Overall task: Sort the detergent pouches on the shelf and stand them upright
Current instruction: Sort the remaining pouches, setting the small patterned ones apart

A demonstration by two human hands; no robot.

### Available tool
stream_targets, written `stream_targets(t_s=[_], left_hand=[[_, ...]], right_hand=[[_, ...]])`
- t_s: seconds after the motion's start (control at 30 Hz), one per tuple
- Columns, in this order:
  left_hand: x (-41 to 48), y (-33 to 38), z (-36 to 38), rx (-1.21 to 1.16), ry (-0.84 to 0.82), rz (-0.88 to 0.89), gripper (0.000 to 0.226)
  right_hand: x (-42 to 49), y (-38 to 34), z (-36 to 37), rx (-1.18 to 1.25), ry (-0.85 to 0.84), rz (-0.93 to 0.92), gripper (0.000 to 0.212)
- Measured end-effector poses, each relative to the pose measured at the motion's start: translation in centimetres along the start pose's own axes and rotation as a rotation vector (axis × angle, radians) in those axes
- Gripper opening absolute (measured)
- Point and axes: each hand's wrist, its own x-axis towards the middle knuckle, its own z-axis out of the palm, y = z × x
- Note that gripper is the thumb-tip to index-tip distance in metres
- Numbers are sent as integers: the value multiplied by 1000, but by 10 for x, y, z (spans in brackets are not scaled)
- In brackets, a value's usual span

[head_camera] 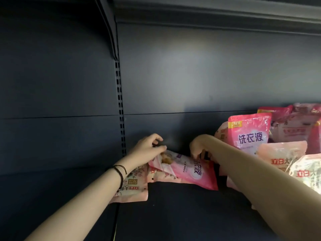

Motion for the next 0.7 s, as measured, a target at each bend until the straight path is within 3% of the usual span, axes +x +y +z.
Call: stream_targets(t_s=[0.17,0.33,0.37,0.47,0.5,0.6,0.7], left_hand=[[16,8,4,36,-34,82,32],[36,29,5,-8,-40,106,47],[39,32,5,-14,-72,91,46],[45,38,5,-31,-137,23,10],[46,39,6,-77,-133,-2,19],[42,38,3,-191,-28,-27,43],[29,43,-5,-470,125,-23,18]], right_hand=[[-3,0,-16,70,139,-21,29],[-23,-5,-28,227,568,-46,13],[-27,-8,-31,223,636,-38,17],[-47,-19,-36,72,812,-81,30],[-55,-23,-36,40,867,-111,30],[-68,-24,-29,56,1056,-250,24],[-68,-25,-14,336,1305,-389,42]])
